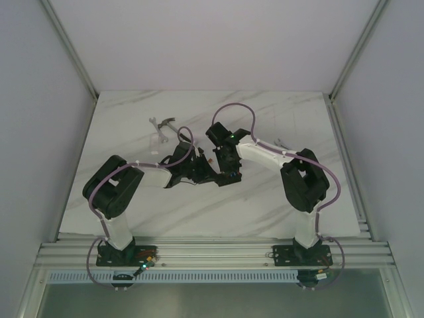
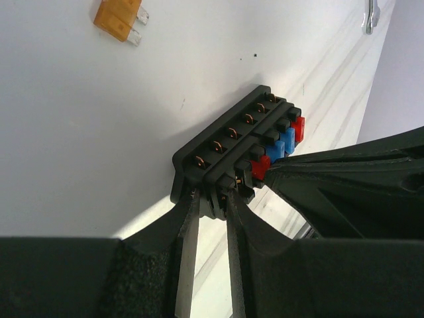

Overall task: Snap on the fuse box
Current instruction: Install the fuse at the fuse box base.

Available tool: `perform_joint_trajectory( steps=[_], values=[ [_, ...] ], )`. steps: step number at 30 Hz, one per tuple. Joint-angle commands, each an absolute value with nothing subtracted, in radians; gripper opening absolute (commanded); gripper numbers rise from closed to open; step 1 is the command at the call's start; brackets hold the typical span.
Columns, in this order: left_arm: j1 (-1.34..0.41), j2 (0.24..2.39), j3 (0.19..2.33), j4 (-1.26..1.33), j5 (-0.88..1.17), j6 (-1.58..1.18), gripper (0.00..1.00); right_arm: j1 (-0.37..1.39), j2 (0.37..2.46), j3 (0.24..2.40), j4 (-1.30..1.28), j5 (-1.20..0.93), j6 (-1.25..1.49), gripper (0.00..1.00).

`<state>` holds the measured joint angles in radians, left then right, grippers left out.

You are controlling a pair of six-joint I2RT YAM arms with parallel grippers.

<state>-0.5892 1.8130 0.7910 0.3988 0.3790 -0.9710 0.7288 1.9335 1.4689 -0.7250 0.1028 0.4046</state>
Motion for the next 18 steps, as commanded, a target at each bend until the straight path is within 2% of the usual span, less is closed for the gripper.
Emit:
perform_joint_trajectory(
  steps=[1,6,18],
  values=[
    [-0.580,1.869,0.762,0.232,0.295,-0.924,0.30,0.727,1.968,1.484,-0.762,0.066,0.414,0.11],
    [-0.580,1.872,0.762,0.232,0.297,-0.924,0.30,0.728,2.004,1.469,-0.788,0.051,0.414,0.00],
    [-0.580,1.882,0.763,0.233,0.297,-0.927,0.30,0.761,2.132,1.420,-0.800,0.041,0.398,0.00]
  ],
)
